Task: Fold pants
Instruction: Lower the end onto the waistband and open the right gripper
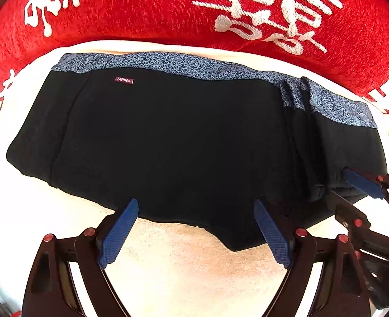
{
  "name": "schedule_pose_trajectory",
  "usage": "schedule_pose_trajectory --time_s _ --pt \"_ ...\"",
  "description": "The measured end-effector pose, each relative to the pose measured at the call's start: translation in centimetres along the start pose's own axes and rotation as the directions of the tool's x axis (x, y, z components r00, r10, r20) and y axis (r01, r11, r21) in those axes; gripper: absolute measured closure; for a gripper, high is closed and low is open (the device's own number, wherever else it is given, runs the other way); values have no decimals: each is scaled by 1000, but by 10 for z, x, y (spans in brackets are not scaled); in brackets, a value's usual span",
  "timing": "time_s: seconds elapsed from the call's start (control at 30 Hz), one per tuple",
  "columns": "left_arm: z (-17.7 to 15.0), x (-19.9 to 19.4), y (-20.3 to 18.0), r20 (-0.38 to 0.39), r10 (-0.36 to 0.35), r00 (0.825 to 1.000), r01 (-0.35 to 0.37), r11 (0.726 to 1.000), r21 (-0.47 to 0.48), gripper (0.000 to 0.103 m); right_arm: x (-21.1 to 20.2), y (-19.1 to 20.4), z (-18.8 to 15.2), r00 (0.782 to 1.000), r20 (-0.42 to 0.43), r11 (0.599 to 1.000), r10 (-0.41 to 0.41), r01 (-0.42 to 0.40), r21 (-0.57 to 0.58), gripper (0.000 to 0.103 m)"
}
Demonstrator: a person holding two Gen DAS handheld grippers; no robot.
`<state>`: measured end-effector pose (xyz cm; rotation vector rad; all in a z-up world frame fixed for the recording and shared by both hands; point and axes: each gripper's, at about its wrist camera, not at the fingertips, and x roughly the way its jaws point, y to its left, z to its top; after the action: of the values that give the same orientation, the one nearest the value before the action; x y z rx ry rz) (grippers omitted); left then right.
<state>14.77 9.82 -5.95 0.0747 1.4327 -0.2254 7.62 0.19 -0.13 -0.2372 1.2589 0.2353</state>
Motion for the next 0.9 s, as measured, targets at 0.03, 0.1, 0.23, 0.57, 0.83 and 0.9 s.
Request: schedule_pose_trajectory --time_s 0.03,0.1,0.23,0.57,0.83,0.9 --pt "-4 -1 4 -3 0 1000 0 1000 -1 13 4 3 1 999 -3 999 -32 32 -17 64" --pt "-9 -1 11 -6 -2 1000 2 1000 -5 13 11 1 0 999 -8 999 -41 41 -9 64" --pt "-23 -7 27 -3 0 1000 0 1000 -10 13 17 -28 7 990 -47 977 129 -119 176 88" --pt "-58 -27 76 9 6 1000 -6 999 -39 13 1 -46 0 956 -39 921 290 -268 283 90" --pt "-87 -36 113 8 -41 999 42 994 -97 13 10 -22 -10 977 -65 948 205 -181 261 86" --pt "-91 -39 120 8 -56 998 57 992 -114 13 6 -20 -7 979 -70 955 190 -168 244 84"
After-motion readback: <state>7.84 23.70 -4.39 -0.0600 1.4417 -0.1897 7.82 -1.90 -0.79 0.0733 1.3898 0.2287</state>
